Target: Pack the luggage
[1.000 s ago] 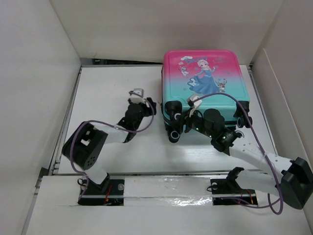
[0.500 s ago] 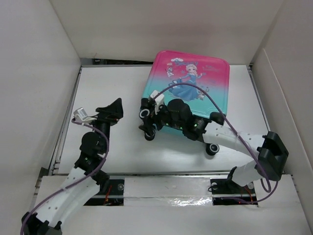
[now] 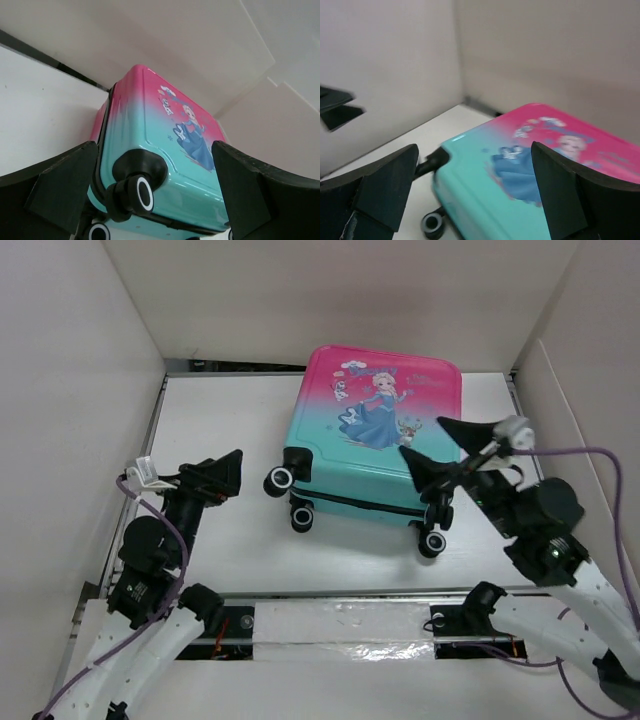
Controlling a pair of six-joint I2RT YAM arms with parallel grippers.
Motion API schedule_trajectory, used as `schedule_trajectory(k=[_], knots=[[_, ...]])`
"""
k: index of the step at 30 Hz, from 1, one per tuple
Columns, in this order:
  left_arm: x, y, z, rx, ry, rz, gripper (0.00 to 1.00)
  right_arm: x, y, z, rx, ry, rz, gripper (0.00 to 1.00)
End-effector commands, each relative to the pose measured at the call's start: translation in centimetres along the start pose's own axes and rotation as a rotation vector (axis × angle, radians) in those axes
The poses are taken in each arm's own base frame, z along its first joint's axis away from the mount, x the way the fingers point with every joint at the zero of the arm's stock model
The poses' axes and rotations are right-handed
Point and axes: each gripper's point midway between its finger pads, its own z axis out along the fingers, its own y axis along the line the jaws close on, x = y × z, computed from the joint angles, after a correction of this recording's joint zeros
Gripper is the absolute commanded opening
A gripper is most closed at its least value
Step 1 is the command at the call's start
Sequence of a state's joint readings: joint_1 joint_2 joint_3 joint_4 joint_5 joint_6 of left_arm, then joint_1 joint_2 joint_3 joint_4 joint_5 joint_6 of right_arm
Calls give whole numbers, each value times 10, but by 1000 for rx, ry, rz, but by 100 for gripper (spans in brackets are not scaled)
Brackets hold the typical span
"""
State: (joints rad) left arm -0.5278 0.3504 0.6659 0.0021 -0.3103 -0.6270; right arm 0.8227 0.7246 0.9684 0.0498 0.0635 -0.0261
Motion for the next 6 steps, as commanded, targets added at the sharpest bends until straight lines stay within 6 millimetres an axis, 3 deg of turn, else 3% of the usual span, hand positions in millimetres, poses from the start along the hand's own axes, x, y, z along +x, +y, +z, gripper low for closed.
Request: schedule_trajectory(k=[1, 3, 6], knots=[[-26, -33, -7, 91, 16, 113, 99, 19, -51, -25, 213, 62, -58, 100], [-25, -38, -4, 112, 30, 143, 99, 14, -67, -36, 277, 44, -65, 100], [-22, -32, 2, 84, 31, 162, 99, 27, -71, -33, 269, 66, -58, 100]])
